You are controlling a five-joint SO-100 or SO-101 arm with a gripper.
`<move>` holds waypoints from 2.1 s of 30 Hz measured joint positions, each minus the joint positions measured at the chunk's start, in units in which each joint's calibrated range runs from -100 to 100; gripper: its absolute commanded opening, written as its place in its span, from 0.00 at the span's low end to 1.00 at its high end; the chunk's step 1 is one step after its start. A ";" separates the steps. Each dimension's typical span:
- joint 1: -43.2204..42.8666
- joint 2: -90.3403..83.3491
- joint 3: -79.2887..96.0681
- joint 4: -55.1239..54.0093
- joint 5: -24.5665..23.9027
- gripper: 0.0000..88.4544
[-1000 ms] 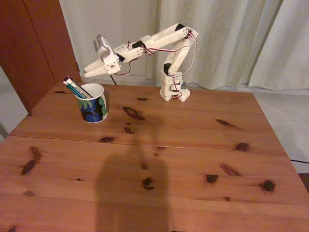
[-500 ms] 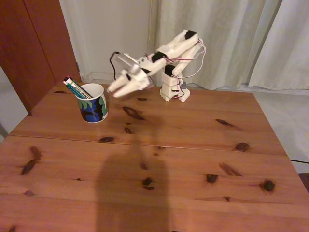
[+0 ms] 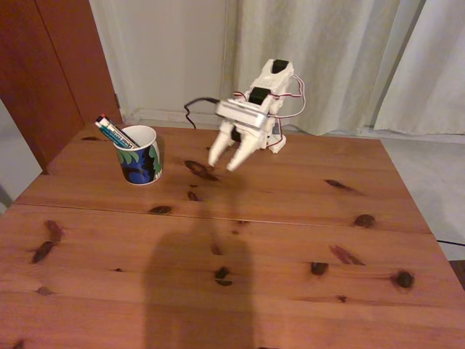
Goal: Clean up the desk and place the pens and markers into the cup
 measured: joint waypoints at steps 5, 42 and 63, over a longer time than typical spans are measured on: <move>-9.83 0.00 0.00 6.80 0.10 0.19; -25.01 -21.19 -0.08 61.63 0.24 0.19; -25.01 -21.27 -0.08 61.63 0.24 0.19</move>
